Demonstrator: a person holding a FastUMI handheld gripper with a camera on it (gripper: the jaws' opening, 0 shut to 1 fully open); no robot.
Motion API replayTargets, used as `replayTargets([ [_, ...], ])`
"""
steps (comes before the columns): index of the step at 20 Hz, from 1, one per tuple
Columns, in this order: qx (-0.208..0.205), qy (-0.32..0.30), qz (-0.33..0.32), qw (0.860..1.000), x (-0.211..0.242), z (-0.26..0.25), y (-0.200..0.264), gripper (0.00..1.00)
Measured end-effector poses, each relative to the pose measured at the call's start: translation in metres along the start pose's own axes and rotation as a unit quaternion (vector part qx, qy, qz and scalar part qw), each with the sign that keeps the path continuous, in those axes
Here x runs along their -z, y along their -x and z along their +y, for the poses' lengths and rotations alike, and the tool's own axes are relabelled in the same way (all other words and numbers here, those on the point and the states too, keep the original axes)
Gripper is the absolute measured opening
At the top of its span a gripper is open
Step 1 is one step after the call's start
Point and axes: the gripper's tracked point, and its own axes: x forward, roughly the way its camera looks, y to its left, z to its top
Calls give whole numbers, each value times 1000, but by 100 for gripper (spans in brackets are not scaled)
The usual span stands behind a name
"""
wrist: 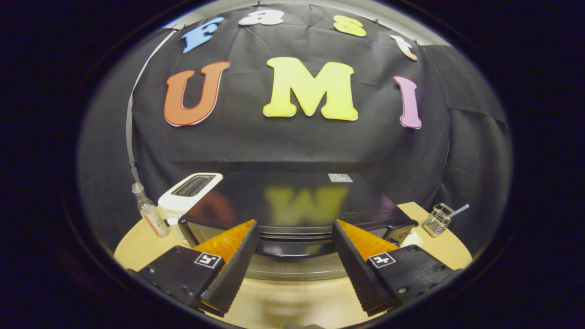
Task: Open the toaster oven, put the food inside, and close the toaster oven door.
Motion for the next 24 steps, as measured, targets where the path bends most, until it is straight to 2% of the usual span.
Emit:
replayTargets([
  [9, 1, -6, 22, 1000, 28, 0, 43, 100],
  [15, -11, -15, 54, 998, 80, -2, 84, 100],
  [24, -12, -8, 106, 994, 146, -2, 103, 100],
])
